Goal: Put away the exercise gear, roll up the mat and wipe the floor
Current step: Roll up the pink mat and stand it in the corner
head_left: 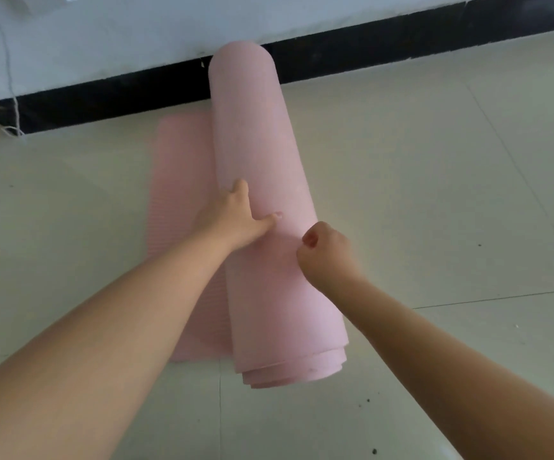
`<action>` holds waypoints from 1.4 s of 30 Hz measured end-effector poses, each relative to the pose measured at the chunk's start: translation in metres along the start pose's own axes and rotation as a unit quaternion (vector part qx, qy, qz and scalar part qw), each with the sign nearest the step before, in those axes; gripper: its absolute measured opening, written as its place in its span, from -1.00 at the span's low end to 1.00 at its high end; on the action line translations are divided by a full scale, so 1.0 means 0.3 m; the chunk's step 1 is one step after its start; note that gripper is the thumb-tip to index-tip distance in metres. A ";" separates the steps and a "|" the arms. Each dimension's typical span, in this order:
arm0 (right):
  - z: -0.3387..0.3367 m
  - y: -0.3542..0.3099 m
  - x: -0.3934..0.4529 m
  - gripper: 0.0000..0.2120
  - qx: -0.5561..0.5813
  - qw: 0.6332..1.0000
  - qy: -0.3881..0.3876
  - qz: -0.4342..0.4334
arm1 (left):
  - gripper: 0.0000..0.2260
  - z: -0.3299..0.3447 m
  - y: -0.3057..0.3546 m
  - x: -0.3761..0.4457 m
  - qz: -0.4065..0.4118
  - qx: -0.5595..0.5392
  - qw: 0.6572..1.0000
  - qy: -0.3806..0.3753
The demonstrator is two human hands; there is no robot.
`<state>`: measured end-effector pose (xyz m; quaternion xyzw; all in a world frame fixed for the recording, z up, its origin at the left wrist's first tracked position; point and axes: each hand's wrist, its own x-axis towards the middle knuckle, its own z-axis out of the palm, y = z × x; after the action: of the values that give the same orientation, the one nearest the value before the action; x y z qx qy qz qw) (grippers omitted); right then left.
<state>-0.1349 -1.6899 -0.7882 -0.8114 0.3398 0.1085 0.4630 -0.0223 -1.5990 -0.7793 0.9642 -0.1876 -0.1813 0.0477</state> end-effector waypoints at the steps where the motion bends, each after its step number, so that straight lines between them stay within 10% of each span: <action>1: 0.006 -0.014 0.008 -0.68 0.023 1.000 0.003 0.019 | -0.37 0.002 -0.026 0.000 -0.006 -0.007 1.000 -0.010; 15: 0.100 -0.198 0.010 -0.66 -0.222 0.975 -0.020 0.021 | -0.19 -0.059 -0.280 0.071 -0.022 -0.182 0.968 -0.169; 25: 0.193 -0.364 0.056 -0.60 -0.208 0.978 0.021 -0.021 | -0.45 -0.072 -0.495 0.116 -0.080 -0.215 0.942 -0.245; 42: 0.374 -0.483 0.120 -0.52 -0.163 0.978 0.091 -0.089 | -0.42 0.010 -0.735 0.127 -0.209 -0.325 0.907 -0.169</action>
<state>0.0020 -1.5644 -0.7691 -0.9094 0.2848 0.0464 0.2995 0.0854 -1.4096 -0.8299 0.8673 0.0822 -0.3985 0.2868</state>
